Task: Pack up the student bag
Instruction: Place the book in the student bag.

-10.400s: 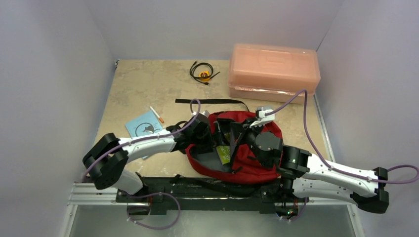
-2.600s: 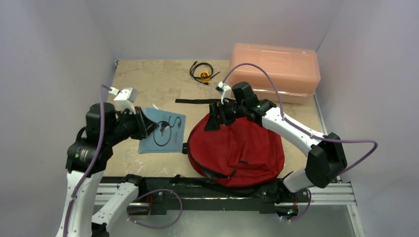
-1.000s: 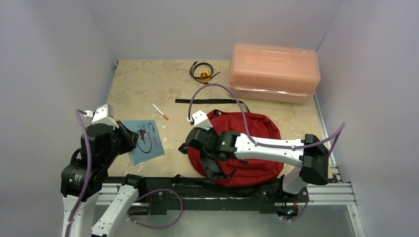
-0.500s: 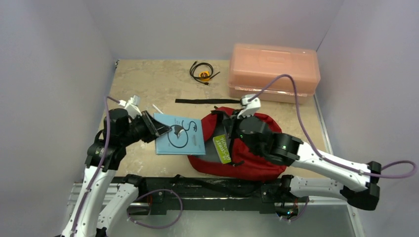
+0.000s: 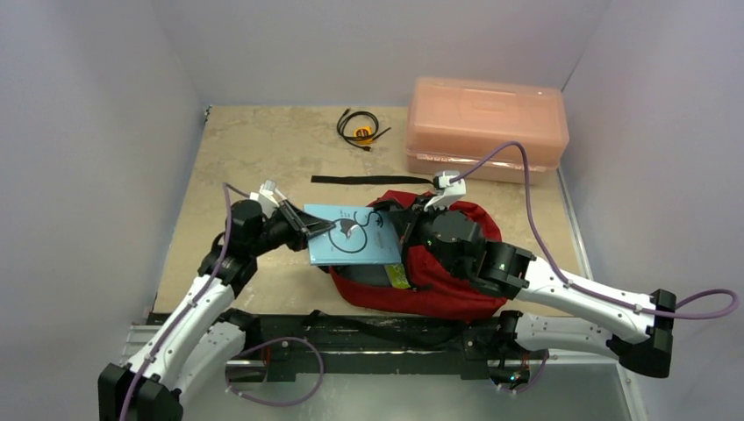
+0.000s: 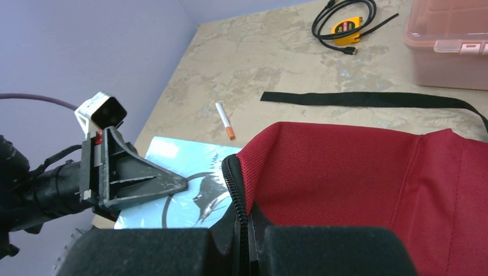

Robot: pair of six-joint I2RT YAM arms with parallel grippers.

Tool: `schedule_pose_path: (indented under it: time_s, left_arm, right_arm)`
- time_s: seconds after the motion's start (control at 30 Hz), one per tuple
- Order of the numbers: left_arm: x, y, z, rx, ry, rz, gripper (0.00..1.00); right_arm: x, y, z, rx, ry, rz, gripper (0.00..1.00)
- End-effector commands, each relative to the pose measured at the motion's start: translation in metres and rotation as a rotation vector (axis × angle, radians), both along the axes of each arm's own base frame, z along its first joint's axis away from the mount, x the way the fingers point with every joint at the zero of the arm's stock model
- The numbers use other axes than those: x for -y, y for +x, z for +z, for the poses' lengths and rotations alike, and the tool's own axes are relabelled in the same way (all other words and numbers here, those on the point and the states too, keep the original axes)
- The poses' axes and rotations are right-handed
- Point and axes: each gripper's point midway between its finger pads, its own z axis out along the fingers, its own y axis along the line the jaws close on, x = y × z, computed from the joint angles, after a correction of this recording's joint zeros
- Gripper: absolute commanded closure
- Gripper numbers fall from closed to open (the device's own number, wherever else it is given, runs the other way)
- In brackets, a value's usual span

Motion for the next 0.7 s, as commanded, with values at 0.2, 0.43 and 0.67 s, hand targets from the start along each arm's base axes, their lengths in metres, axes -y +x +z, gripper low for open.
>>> schedule_pose_path:
  time_s: [0.2, 0.43, 0.67]
  left_arm:
    - [0.112, 0.03, 0.043, 0.15, -0.121, -0.131, 1.0]
    - [0.205, 0.039, 0.015, 0.111, -0.218, -0.215, 1.0]
    - [0.229, 0.029, -0.022, 0.061, -0.115, -0.261, 0.92]
  right_arm:
    - [-0.002, -0.005, 0.037, 0.049, 0.15, 0.023, 1.0]
    - [0.005, -0.011, 0.035, 0.033, 0.148, 0.036, 1.0]
    - [0.02, -0.015, 0.029, 0.03, 0.127, 0.019, 1.0]
